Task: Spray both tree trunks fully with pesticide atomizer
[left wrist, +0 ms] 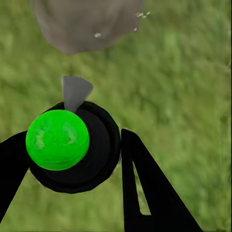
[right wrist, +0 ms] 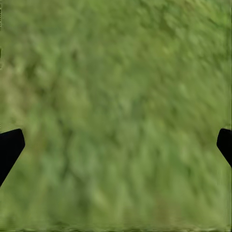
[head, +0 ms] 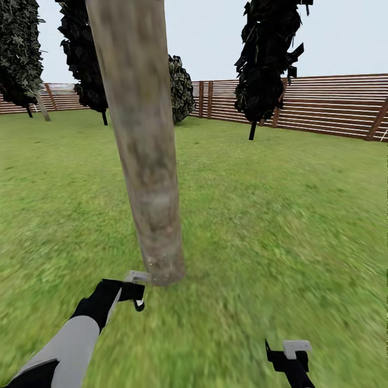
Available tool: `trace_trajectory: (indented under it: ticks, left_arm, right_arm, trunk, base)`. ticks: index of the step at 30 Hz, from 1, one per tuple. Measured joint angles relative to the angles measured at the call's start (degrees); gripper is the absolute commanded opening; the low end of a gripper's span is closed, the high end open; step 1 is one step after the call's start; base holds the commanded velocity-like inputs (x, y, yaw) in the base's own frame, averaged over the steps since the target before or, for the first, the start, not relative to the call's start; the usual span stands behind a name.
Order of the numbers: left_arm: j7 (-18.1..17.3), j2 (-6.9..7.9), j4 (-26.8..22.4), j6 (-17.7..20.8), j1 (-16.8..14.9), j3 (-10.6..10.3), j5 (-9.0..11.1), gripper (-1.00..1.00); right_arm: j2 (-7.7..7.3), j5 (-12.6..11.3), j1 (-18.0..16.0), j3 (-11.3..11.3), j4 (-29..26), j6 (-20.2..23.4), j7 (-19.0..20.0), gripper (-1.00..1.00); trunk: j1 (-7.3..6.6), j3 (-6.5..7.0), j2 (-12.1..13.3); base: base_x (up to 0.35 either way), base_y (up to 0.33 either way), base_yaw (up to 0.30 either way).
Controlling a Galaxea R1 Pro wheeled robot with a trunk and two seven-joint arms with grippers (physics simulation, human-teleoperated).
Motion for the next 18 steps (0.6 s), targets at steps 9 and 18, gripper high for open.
trace_trajectory:
  ticks: [9, 18]
  left_arm:
    - [4.0, -0.67, -4.7, 6.7, -0.5, -0.3, -1.1, -1.00]
    - [3.8, -4.54, -5.9, 11.3, -4.3, -3.2, 0.0, -1.00]
  right_arm:
    - [0.00, 0.1, 0.0, 0.0, 0.0, 0.0, 0.0, 1.00]
    - [0.00, 0.1, 0.0, 0.0, 0.0, 0.0, 0.0, 1.00]
  trunk:
    - [-0.02, 0.00, 0.0]
    - [-0.03, 0.01, 0.0]
  base:
    - [-0.219, 0.000, 0.143]
    - [-0.004, 0.000, 0.002]
